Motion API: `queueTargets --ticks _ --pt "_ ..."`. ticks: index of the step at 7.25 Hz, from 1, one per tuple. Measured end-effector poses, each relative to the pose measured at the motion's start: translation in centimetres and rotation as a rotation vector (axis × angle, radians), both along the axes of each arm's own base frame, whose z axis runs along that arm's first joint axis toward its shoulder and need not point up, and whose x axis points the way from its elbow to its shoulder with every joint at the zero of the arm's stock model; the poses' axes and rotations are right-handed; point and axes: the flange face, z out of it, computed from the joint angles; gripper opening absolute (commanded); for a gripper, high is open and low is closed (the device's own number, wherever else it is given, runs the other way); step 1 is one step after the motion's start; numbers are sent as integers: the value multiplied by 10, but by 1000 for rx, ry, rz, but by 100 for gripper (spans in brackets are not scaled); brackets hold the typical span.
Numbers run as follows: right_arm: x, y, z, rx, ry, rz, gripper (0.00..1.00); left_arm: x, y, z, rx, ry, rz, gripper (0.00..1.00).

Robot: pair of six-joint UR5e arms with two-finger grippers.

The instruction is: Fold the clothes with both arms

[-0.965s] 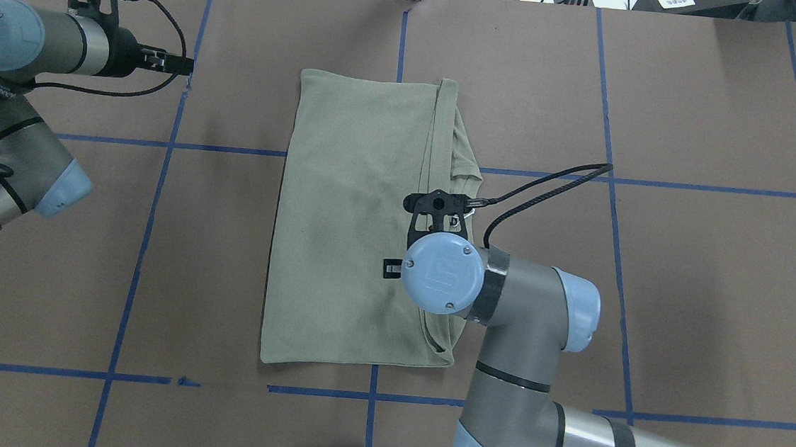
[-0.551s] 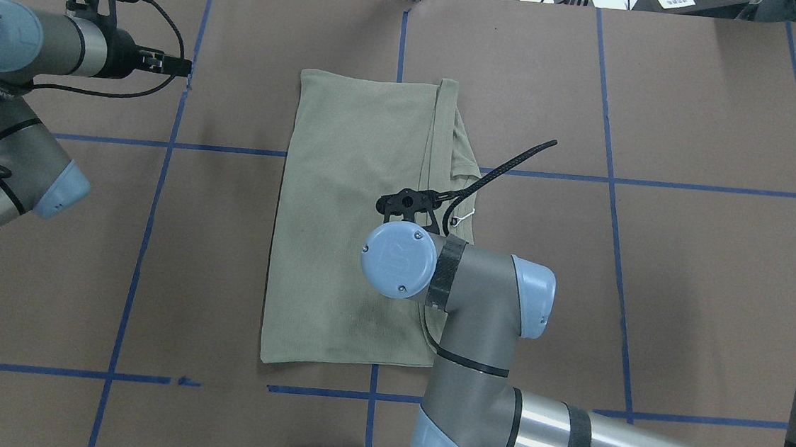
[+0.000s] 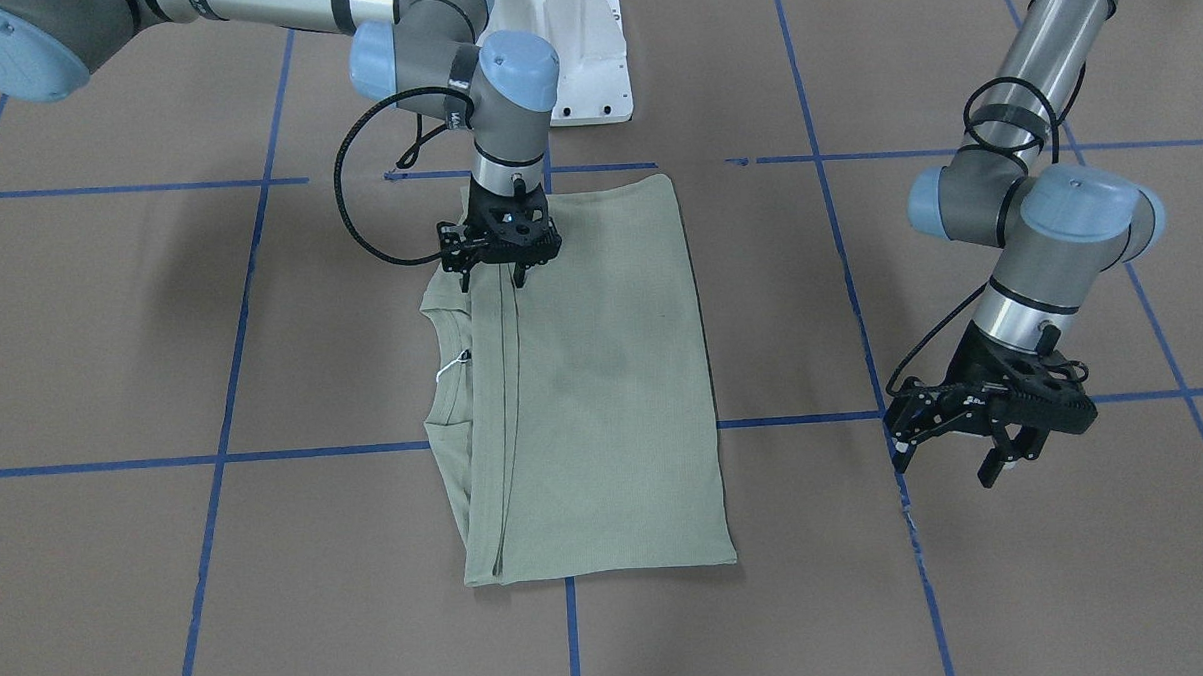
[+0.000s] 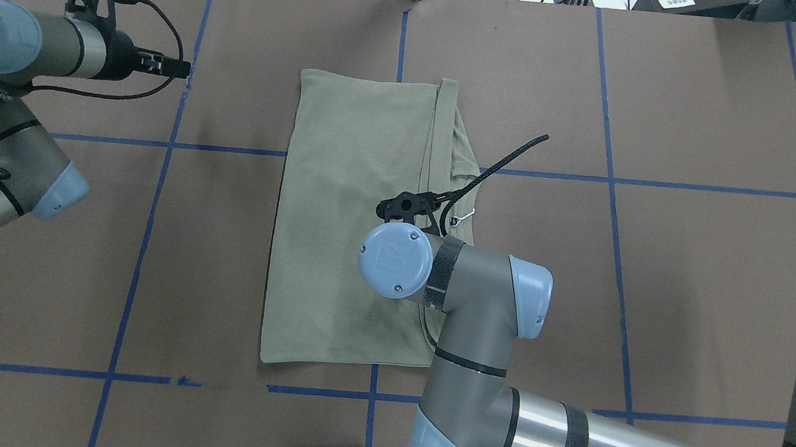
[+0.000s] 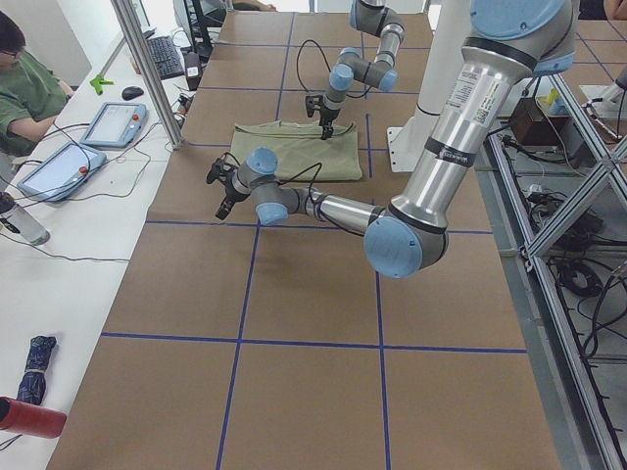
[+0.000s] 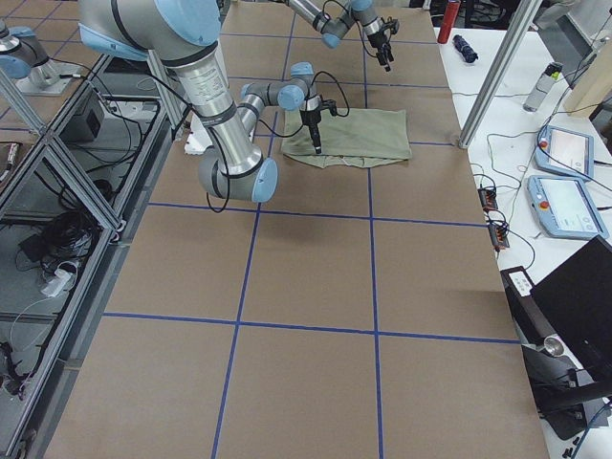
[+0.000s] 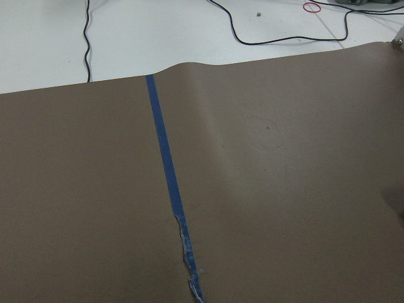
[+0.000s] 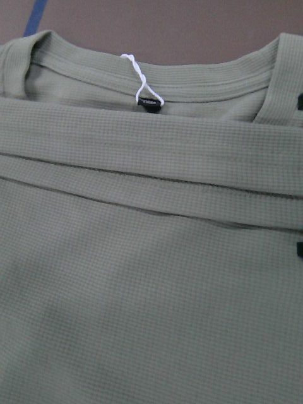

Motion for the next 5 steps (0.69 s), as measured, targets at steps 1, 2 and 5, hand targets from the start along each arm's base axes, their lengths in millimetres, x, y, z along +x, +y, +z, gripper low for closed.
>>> queueTargets --ticks 1,2,5 --pt "0 0 1 0 5 -1 36 0 0 1 -1 -1 0 100" --pt "0 0 2 2 14 -6 36 0 0 1 -1 -1 0 100" --pt "5 -1 -2 19 28 -32 41 0 0 1 -2 -1 0 100"
